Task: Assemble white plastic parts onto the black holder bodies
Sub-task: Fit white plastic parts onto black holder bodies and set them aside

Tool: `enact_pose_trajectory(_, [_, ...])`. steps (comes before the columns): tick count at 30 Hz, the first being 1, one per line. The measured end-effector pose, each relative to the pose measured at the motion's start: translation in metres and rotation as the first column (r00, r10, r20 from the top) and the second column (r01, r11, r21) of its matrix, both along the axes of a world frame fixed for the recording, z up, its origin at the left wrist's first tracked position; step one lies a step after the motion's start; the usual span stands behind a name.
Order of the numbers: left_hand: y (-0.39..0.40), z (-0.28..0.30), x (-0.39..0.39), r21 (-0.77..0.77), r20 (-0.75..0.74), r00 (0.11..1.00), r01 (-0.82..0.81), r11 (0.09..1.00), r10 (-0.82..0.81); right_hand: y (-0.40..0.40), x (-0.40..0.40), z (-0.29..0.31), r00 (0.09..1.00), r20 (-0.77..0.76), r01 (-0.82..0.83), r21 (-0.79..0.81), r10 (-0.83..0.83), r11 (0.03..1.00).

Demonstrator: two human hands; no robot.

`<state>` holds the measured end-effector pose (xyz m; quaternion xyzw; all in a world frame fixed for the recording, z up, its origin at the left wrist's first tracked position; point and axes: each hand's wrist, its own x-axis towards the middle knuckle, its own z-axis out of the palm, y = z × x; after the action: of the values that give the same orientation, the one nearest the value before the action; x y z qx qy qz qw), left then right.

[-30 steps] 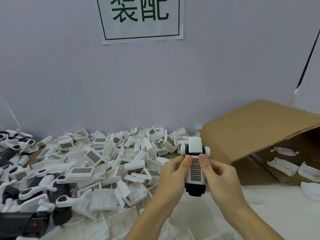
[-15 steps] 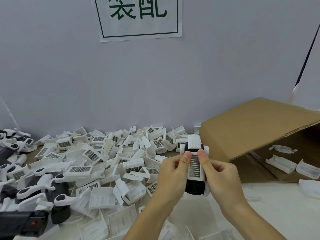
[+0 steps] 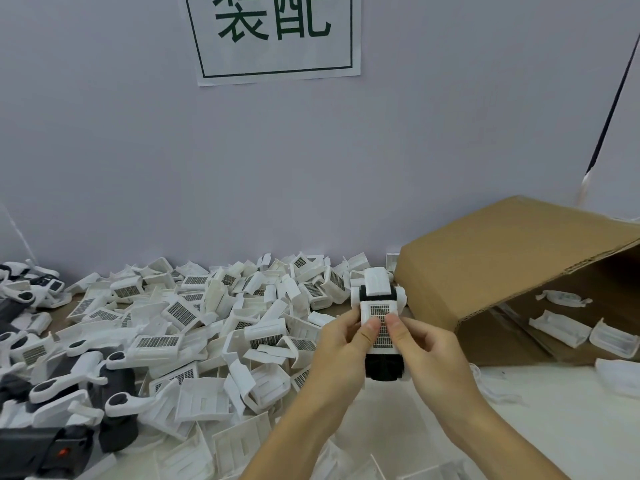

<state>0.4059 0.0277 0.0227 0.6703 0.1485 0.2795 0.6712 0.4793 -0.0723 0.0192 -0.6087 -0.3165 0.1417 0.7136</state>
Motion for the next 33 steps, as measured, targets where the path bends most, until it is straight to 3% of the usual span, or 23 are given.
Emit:
enact_pose_trajectory(6, [0.0004, 0.0006, -0.0008, 0.091, 0.0, 0.999, -0.043, 0.995, 0.043, 0.0002, 0.0002, 0.0003, 0.998, 0.069, -0.002, 0.022, 0.0, 1.0])
enact_pose_trajectory(15, [0.0044, -0.0004, -0.0011, -0.167, 0.1, 0.993, 0.083, 0.982, -0.067, -0.0018, 0.0018, -0.0001, 0.996, 0.075, -0.046, 0.017, 0.044, 0.999])
enact_pose_trajectory(23, [0.0011, 0.0017, -0.0051, -0.021, 0.052, 0.999, -0.003, 1.0, 0.004, -0.0012, 0.0035, 0.0016, 0.993, 0.121, -0.017, 0.022, 0.014, 1.0])
enact_pose_trajectory(26, [0.0014, 0.0034, -0.0043, -0.113, 0.056, 0.998, -0.035, 0.993, 0.042, -0.0027, 0.0038, 0.0011, 0.987, 0.154, 0.033, 0.01, -0.034, 0.999])
enact_pose_trajectory(29, [0.0012, 0.0, -0.0002, -0.265, 0.075, 0.992, -0.082, 0.961, 0.105, -0.0025, 0.0013, -0.001, 0.942, 0.31, 0.144, -0.035, -0.126, 0.989])
enact_pose_trajectory(33, [0.0025, -0.0005, 0.002, -0.421, 0.118, 0.979, -0.105, 0.901, 0.169, -0.001, -0.0038, -0.0056, 0.855, 0.518, 0.134, -0.154, -0.036, 0.979])
